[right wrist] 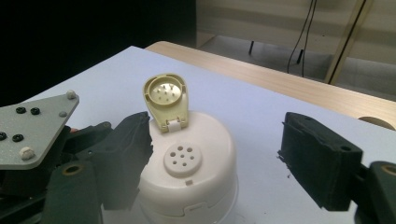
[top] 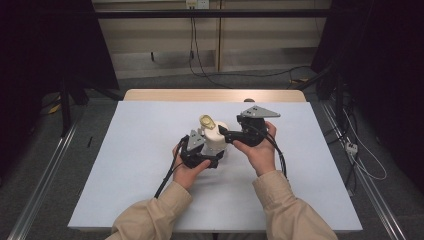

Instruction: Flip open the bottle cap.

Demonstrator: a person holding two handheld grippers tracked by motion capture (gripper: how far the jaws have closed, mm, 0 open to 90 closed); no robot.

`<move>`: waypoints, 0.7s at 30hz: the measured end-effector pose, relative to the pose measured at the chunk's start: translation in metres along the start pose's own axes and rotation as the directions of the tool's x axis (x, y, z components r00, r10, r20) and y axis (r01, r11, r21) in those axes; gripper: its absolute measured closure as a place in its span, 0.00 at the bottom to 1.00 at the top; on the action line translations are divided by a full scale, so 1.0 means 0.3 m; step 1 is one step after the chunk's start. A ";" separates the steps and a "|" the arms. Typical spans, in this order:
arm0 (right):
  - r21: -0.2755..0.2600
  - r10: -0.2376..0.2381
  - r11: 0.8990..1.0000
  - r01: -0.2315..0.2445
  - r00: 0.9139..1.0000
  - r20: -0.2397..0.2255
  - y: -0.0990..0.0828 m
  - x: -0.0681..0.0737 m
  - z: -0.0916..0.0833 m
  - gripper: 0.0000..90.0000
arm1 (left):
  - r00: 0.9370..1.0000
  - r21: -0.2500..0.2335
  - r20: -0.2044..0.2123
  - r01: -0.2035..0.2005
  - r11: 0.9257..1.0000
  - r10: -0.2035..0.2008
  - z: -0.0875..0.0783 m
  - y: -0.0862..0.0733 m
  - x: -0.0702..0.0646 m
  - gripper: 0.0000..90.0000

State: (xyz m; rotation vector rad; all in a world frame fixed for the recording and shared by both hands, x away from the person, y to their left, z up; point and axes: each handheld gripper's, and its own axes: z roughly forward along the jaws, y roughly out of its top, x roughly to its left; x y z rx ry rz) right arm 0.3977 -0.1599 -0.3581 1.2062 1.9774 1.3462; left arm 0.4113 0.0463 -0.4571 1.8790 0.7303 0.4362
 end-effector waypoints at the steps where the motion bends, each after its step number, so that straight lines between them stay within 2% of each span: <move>1: -0.002 -0.003 1.000 0.003 1.000 -0.001 0.001 0.000 -0.002 0.25 | 1.000 -0.001 -0.001 0.001 1.000 -0.001 -0.007 -0.003 0.003 0.06; 11: -0.012 -0.018 1.000 0.017 0.998 -0.053 -0.001 0.022 -0.018 0.20 | 1.000 -0.009 -0.008 0.008 1.000 -0.008 -0.084 -0.006 0.027 0.06; 13: -0.014 -0.019 1.000 0.018 0.998 -0.062 -0.009 0.023 -0.023 0.20 | 1.000 -0.020 -0.003 0.019 1.000 -0.019 -0.100 -0.003 0.035 0.06; 21: -0.016 -0.008 1.000 0.006 0.996 -0.086 -0.055 0.013 -0.048 0.17 | 1.000 -0.041 -0.011 0.017 0.999 -0.018 -0.194 -0.020 0.076 0.05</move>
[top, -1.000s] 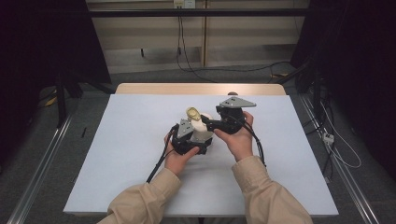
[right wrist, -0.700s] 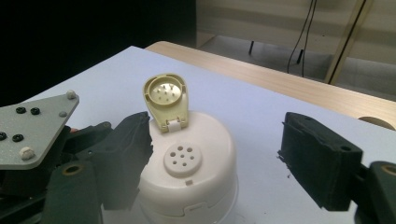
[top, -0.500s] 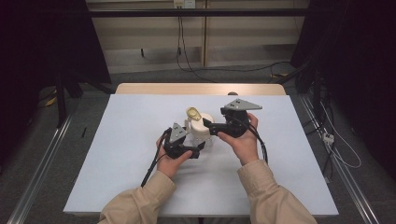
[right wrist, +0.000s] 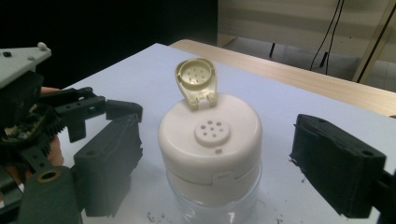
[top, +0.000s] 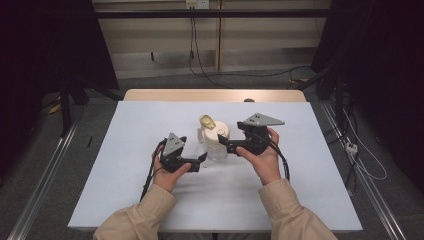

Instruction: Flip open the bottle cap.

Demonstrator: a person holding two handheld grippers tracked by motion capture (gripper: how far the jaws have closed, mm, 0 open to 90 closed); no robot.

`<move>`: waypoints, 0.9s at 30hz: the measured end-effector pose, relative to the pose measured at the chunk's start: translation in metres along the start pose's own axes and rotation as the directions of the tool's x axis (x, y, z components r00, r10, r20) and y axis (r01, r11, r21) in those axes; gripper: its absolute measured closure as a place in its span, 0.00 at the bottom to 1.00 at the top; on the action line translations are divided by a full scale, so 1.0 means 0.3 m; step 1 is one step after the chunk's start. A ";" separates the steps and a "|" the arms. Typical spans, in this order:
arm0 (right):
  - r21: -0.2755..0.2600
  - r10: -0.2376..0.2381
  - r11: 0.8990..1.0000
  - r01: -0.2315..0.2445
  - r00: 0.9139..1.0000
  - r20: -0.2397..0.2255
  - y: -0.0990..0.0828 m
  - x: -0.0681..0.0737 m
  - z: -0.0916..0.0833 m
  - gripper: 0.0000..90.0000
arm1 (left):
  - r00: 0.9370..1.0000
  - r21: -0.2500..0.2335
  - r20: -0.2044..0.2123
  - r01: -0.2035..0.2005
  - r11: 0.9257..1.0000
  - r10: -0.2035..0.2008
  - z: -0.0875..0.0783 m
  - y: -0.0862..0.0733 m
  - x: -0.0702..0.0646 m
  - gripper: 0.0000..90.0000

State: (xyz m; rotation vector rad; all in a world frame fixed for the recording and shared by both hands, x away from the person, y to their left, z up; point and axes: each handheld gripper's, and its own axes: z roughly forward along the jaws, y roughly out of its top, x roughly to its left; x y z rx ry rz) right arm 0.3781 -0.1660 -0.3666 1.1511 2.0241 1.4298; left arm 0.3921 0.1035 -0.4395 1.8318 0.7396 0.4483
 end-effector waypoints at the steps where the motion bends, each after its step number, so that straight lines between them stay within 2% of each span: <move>1: -0.004 0.005 1.000 -0.005 1.000 -0.003 -0.006 -0.001 -0.004 0.16 | 1.000 -0.002 0.000 0.000 1.000 0.000 -0.012 -0.002 0.003 0.05; 7: -0.006 -0.012 1.000 0.012 1.000 -0.014 -0.026 -0.001 -0.035 0.13 | 1.000 -0.016 0.009 -0.003 1.000 0.003 -0.072 -0.006 0.034 0.05; 13: -0.009 -0.023 1.000 0.022 1.000 -0.022 -0.041 0.000 -0.053 0.13 | 1.000 -0.021 -0.002 0.025 0.999 -0.025 -0.109 -0.016 0.072 0.05; 18: -0.003 -0.015 1.000 0.014 1.000 -0.027 -0.074 -0.007 -0.066 0.12 | 1.000 -0.015 0.014 0.027 1.000 -0.026 -0.134 -0.019 0.080 0.05; 21: 0.001 -0.015 1.000 0.015 0.999 -0.033 -0.093 -0.014 -0.078 0.11 | 1.000 -0.011 0.015 0.009 1.000 -0.009 -0.150 -0.023 0.084 0.05; 27: -0.006 0.002 1.000 -0.002 1.000 -0.030 -0.138 -0.041 -0.112 0.10 | 1.000 -0.023 0.011 0.020 1.000 -0.019 -0.186 -0.026 0.109 0.05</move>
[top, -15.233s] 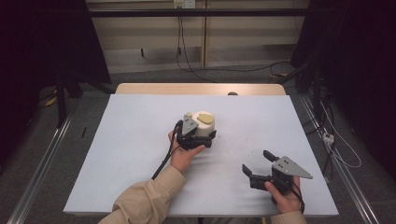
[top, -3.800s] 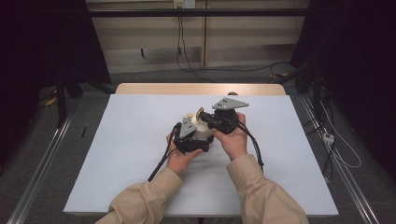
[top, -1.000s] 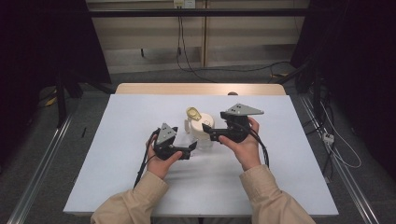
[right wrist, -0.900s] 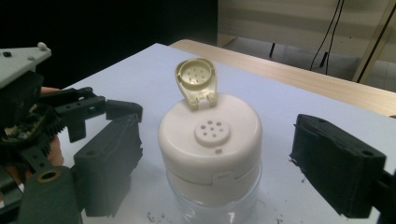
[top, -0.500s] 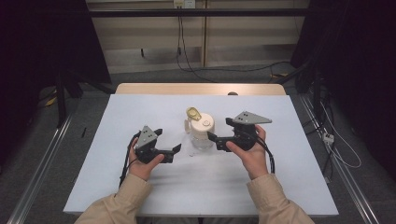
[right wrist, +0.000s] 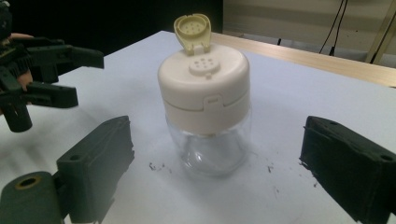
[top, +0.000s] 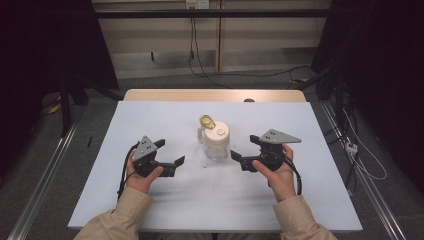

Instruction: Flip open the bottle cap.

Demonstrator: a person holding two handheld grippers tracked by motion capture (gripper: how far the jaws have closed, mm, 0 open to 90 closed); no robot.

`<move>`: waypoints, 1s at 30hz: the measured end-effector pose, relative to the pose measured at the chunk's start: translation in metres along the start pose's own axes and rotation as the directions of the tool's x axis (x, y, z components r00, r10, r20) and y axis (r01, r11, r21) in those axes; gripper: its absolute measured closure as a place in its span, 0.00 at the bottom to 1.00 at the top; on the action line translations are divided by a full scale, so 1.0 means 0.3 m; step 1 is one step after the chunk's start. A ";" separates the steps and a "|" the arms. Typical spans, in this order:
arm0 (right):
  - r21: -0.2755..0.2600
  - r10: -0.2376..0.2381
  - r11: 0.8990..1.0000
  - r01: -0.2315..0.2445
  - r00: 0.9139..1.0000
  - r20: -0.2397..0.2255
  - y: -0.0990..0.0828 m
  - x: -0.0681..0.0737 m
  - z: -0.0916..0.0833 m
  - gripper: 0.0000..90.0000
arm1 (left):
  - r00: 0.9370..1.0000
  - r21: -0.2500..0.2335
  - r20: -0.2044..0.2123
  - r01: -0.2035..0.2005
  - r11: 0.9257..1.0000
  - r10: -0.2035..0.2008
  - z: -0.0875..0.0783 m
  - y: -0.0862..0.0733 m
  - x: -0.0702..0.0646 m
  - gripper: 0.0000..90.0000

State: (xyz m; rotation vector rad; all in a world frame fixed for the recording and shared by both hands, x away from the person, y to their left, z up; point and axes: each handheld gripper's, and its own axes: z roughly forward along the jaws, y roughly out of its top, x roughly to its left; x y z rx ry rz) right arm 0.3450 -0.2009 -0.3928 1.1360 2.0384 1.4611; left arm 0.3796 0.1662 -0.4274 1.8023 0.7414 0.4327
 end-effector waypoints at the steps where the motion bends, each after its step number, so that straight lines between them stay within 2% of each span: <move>1: 0.001 0.002 1.000 -0.002 1.000 -0.001 -0.007 -0.004 -0.005 0.10 | 1.000 0.002 0.000 -0.005 1.000 0.005 -0.006 -0.002 0.004 0.05; 5: 0.001 0.009 1.000 -0.009 1.000 -0.010 -0.038 -0.011 -0.021 0.09 | 1.000 0.011 -0.006 0.004 1.000 -0.004 -0.028 -0.009 0.018 0.05; 8: 0.021 0.001 1.000 -0.001 1.000 -0.006 -0.061 -0.012 -0.033 0.08 | 1.000 0.003 -0.008 0.005 1.000 -0.005 -0.044 -0.008 0.025 0.05; 14: 0.020 -0.001 1.000 0.001 1.000 -0.002 -0.096 -0.018 -0.061 0.08 | 1.000 -0.003 -0.011 0.021 1.000 -0.021 -0.077 -0.015 0.036 0.05; 24: 0.025 0.002 1.000 -0.003 1.000 0.016 -0.161 -0.035 -0.096 0.09 | 1.000 0.005 -0.005 0.015 1.000 -0.015 -0.117 -0.032 0.043 0.05; 28: 0.022 0.008 1.000 -0.009 1.000 0.021 -0.182 -0.046 -0.116 0.09 | 1.000 0.017 0.017 0.009 1.000 -0.009 -0.123 -0.046 0.036 0.05; 30: 0.019 0.008 1.000 -0.009 1.000 0.028 -0.191 -0.051 -0.130 0.09 | 1.000 0.022 0.014 0.006 1.000 -0.006 -0.129 -0.051 0.036 0.05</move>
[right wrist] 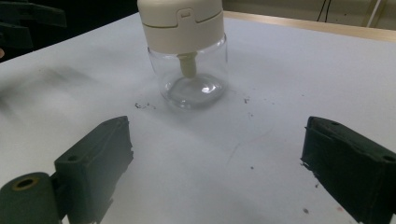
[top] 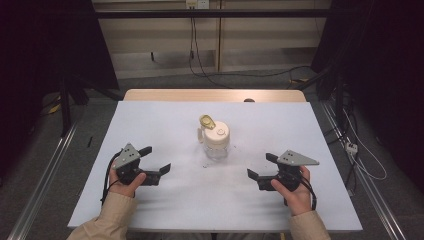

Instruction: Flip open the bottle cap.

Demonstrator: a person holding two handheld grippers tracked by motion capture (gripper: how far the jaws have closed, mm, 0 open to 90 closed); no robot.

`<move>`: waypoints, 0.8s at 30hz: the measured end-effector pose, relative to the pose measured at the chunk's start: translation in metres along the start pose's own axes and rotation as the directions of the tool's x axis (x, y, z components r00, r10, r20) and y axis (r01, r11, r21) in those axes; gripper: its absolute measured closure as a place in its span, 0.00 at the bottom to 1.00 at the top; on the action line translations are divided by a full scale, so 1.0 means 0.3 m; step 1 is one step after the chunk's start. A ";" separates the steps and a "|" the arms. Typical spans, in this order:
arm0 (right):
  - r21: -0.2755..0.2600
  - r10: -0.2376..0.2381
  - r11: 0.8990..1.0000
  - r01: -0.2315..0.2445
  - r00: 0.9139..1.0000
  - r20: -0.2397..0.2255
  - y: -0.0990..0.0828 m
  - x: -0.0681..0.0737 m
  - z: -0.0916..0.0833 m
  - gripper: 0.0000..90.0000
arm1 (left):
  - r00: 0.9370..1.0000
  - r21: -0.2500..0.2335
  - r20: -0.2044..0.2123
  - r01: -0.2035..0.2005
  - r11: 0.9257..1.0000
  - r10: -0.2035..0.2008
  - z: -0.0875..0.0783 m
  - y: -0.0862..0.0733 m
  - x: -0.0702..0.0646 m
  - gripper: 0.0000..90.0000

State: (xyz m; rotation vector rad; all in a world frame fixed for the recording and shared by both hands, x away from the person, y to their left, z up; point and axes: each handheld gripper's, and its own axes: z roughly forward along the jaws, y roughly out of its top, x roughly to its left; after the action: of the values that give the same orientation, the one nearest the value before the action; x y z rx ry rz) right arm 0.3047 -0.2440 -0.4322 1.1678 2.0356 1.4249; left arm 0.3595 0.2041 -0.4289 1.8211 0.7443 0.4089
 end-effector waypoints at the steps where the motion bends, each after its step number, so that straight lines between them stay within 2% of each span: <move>1: -0.002 0.001 1.000 -0.001 1.000 0.004 -0.005 -0.002 -0.008 0.09 | 1.000 0.000 -0.002 -0.003 1.000 0.003 -0.004 -0.001 0.002 0.05; 6: -0.008 0.014 1.000 -0.014 1.000 0.020 -0.035 -0.020 -0.041 0.09 | 1.000 -0.007 -0.016 0.012 1.000 -0.012 -0.024 -0.010 0.010 0.05; 13: -0.017 0.020 1.000 -0.019 0.999 0.029 -0.053 -0.028 -0.065 0.09 | 1.000 -0.004 -0.002 0.016 1.000 -0.016 -0.048 -0.024 0.019 0.06; 17: -0.014 0.009 1.000 -0.009 1.000 0.017 -0.063 -0.025 -0.068 0.09 | 1.000 -0.004 0.001 0.014 1.000 -0.014 -0.061 -0.028 0.025 0.06; 24: -0.005 -0.023 1.000 0.023 0.999 0.029 -0.074 -0.020 -0.083 0.09 | 1.000 -0.001 0.003 0.015 1.000 -0.015 -0.070 -0.036 0.028 0.06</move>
State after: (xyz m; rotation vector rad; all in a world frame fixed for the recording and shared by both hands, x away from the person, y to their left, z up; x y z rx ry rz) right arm 0.2814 -0.2661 -0.4430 1.1525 2.0173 1.3939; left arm 0.3501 0.2271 -0.4319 1.8138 0.7551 0.3971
